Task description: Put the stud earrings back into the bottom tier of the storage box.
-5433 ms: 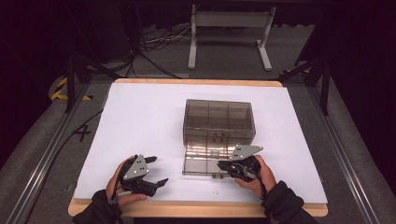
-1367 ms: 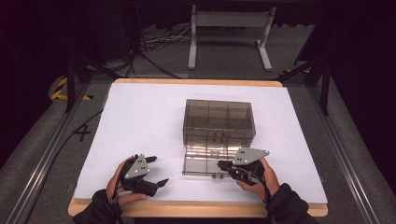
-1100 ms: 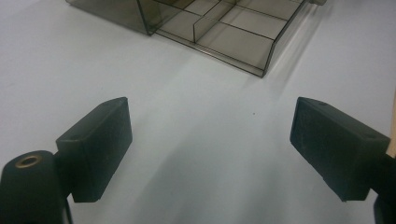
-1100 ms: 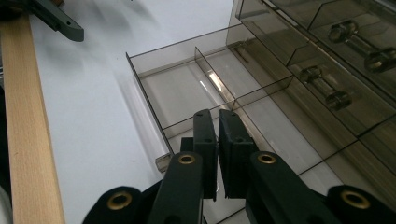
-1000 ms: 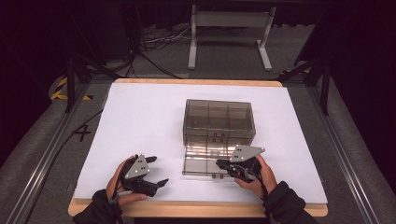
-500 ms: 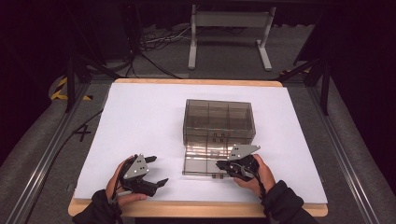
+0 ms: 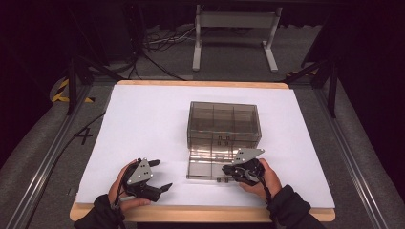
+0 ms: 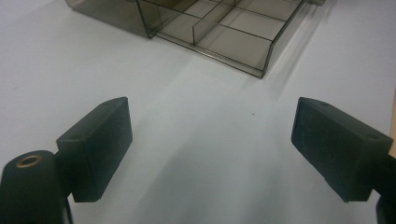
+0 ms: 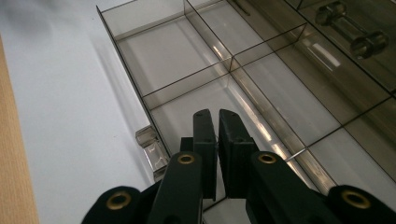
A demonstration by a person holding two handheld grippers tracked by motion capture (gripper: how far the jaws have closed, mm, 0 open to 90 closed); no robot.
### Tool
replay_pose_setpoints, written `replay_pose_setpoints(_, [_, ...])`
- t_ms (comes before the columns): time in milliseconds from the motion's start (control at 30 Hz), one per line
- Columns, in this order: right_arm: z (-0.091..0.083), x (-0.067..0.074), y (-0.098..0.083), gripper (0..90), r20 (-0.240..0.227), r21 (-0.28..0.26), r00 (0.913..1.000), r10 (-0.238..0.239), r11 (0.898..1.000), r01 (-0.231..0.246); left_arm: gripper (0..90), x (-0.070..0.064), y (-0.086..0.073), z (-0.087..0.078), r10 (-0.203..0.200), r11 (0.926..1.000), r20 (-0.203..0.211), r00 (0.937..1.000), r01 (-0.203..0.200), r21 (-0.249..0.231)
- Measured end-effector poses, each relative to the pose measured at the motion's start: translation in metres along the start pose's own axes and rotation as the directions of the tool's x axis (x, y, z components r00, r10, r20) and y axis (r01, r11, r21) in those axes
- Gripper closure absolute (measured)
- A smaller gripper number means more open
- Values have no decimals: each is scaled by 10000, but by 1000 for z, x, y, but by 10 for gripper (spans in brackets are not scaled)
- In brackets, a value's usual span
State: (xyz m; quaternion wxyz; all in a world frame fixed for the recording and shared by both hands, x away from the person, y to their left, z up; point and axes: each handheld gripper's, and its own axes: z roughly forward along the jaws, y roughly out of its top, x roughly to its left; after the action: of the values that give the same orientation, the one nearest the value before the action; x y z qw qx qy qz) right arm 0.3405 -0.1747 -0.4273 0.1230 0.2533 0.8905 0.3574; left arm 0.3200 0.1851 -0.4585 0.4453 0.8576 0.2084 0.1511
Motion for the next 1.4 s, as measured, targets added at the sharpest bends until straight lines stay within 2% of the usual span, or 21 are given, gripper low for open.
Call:
replay_pose_setpoints(367, [1, -1, -3, 853, 37, 112, 9999, 147, 9998, -148, 126, -1, 1, 1, 90, 9999, -13, 10000, -90, 108])
replay_pose_setpoints(467, [1, -2, -4, 817, 81, 111, 9998, 176, 9998, -176, 127, -1, 1, 1, 80, 9999, -19, 10000, -80, 124])
replay_pose_setpoints(533, [0, -2, -4, 766, 340, 121, 9991, 234, 9996, -239, 127, -1, 1, 2, 78, 9998, -80, 9999, -77, 174])
replay_pose_setpoints(733, [-9, -3, -6, 754, 322, -280, 9991, 293, 9992, -284, 133, 0, 1, 2, -20, 9997, -155, 9999, 24, 258])
replay_pose_setpoints(800, [-11, -3, -6, 755, 309, -320, 9992, 248, 9992, -239, 135, 0, 1, 2, -166, 9995, -253, 9995, 172, 263])
replay_pose_setpoints(833, [-14, -5, -7, 761, 289, -423, 9993, 243, 9988, -230, 142, 0, 2, 2, -179, 9995, -389, 9991, 189, 246])
replay_pose_setpoints(900, [-18, -6, -7, 779, 342, -569, 9992, 228, 9982, -208, 164, 1, 2, 2, -458, 9985, -704, 9965, 477, 266])
replay_pose_setpoints(967, [-22, -7, -7, 789, 428, -671, 9989, 182, 9976, -153, 184, 3, 2, 1, -734, 9969, -644, 9952, 752, 251])
replay_pose_setpoints(1000, [-26, -8, -7, 793, 450, -792, 9988, 185, 9967, -149, 195, 1, 3, 0, -781, 9963, -753, 9941, 806, 312])
replay_pose_setpoints(1167, [-42, -13, -4, 811, 612, -1249, 9979, 214, 9921, -136, 212, -3, 8, -5, -898, 9958, -453, 9949, 904, 112])
replay_pose_setpoints(1200, [-47, -15, -3, 818, 685, -1370, 9973, 258, 9904, -162, 230, -4, 9, -5, -945, 9953, -190, 9953, 949, 199])
replay_pose_setpoints(1233, [-47, -15, -3, 818, 685, -1370, 9973, 258, 9904, -162, 265, -4, 9, -5, -945, 9953, -190, 9953, 949, 199])
replay_pose_setpoints(1267, [-58, -19, -2, 837, 893, -1688, 9954, 340, 9855, -186, 265, -6, 9, -5, -903, 9954, -50, 9959, 904, 315])
replay_pose_setpoints(1333, [-67, -24, -3, 861, 1126, -1856, 9928, 418, 9824, -203, 332, -8, 9, -4, -681, 9966, 136, 9976, 674, 482])
replay_pose_setpoints(1400, [-74, -30, -4, 882, 1454, -1903, 9885, 426, 9816, -143, 437, -11, 12, -4, -572, 9971, 301, 9979, 556, 517])
